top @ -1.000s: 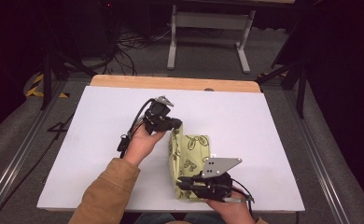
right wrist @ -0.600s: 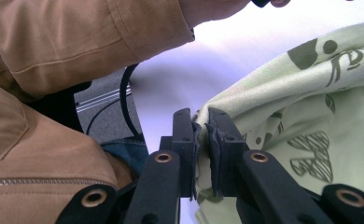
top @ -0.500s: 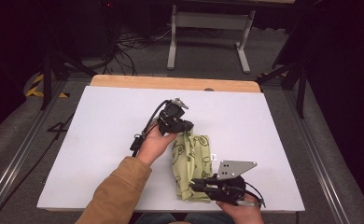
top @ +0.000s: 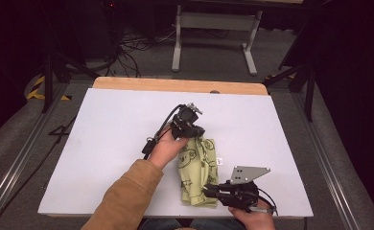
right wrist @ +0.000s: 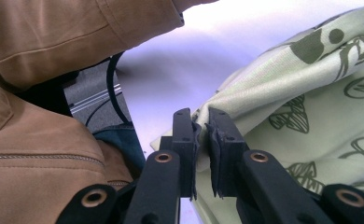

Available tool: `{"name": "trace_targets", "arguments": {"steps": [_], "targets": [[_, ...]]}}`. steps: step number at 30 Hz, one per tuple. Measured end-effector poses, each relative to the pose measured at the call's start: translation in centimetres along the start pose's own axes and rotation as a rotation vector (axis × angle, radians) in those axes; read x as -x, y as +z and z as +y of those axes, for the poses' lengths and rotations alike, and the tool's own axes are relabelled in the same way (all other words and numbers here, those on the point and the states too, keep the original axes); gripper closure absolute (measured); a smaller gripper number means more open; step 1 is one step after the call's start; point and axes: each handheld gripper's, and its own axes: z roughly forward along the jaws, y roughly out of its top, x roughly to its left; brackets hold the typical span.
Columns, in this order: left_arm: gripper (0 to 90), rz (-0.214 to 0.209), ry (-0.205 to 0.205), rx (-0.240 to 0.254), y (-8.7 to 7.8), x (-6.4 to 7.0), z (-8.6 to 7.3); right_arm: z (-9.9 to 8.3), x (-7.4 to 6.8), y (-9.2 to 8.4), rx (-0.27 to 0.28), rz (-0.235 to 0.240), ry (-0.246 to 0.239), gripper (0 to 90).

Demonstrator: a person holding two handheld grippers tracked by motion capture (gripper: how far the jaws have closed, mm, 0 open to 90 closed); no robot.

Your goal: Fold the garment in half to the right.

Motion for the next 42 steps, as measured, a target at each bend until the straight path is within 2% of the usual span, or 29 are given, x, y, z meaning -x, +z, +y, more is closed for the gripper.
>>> {"name": "trace_targets", "arguments": {"steps": [3, 10, 17, 26, 27, 30, 32, 33, 37, 39, 41, 42], "targets": [[83.6, -0.009, -0.018, -0.001, 0.4, -0.2, 0.0, -0.2, 0.3, 0.0, -0.006, -0.006, 0.008, 82.4], [83.5, 0.003, -0.008, -0.024, 1.3, -0.1, 0.0, -0.9, 0.8, 0.2, -0.030, -0.017, 0.028, 82.3], [83.4, 0.005, -0.028, -0.039, 1.9, -0.2, 0.0, -1.1, 1.0, 0.3, -0.050, -0.029, 0.038, 82.2], [81.5, 0.003, -0.016, -0.036, 2.2, -0.3, 0.0, -1.1, 1.1, 0.4, -0.071, -0.040, 0.042, 79.9], [80.7, 0.007, -0.015, -0.031, 2.0, -0.3, 0.0, -1.1, 1.1, 0.3, -0.072, -0.043, 0.042, 78.2], [68.7, 0.003, -0.022, -0.005, 1.6, -0.4, -0.1, -1.0, 1.2, 0.0, -0.065, -0.080, 0.056, 56.3], [59.9, -0.004, -0.022, -0.001, 1.3, -0.4, -0.1, -0.9, 1.3, -0.1, -0.069, -0.094, 0.074, 53.0], [55.8, -0.003, -0.015, 0.005, 1.1, -0.4, -0.1, -0.8, 1.3, -0.5, -0.073, -0.114, 0.086, 46.8], [45.4, 0.014, -0.010, 0.023, 0.2, -0.5, -0.1, -0.3, 1.0, -1.1, -0.063, -0.152, 0.069, 36.3], [40.4, -0.004, -0.039, 0.048, -0.7, -0.6, -0.4, 0.0, 0.9, -1.3, -0.066, -0.167, 0.056, 33.5], [35.4, -0.015, -0.039, 0.061, -0.9, -0.8, -0.5, 0.2, 0.9, -1.4, -0.065, -0.174, 0.047, 32.3], [35.4, -0.033, -0.039, 0.070, -1.5, -0.9, -0.8, 0.3, 0.9, -1.4, -0.064, -0.181, 0.041, 31.7]]}}
